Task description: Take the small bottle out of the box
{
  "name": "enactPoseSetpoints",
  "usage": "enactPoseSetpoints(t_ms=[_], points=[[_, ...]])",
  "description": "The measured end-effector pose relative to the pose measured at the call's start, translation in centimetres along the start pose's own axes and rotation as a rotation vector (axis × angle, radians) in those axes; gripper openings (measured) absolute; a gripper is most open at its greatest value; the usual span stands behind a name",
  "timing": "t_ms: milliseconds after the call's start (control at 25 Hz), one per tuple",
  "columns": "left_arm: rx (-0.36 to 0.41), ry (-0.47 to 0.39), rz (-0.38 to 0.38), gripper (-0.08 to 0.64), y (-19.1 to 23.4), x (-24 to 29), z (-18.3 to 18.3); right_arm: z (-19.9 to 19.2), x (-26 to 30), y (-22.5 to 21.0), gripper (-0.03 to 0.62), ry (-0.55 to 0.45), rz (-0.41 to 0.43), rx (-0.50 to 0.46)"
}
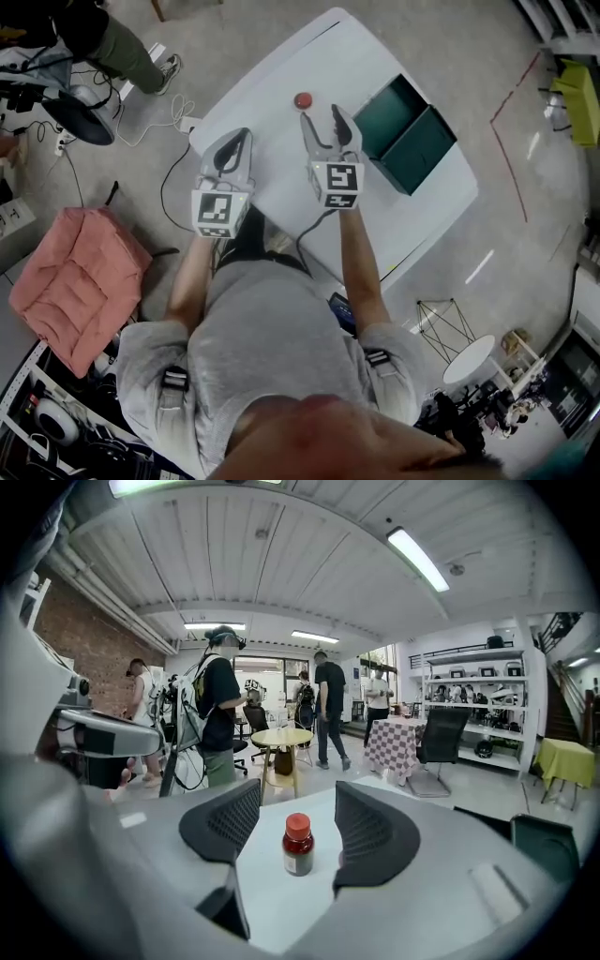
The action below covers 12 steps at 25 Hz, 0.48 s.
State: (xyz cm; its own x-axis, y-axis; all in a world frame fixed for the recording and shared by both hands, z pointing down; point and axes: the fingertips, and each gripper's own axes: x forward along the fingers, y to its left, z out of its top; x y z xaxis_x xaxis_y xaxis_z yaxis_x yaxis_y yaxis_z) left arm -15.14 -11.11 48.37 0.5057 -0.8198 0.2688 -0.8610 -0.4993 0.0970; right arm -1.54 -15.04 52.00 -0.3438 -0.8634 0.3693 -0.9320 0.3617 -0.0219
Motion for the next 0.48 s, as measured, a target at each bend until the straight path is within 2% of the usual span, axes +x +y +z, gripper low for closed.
enactPoseSetpoints(t_ms=[480], points=[[0.027, -0.077, -0.041, 0.011, -4.4, -2.8, 3.1, 1.4, -7.6, -1.9, 0.198, -0.062, -0.103, 0.001]])
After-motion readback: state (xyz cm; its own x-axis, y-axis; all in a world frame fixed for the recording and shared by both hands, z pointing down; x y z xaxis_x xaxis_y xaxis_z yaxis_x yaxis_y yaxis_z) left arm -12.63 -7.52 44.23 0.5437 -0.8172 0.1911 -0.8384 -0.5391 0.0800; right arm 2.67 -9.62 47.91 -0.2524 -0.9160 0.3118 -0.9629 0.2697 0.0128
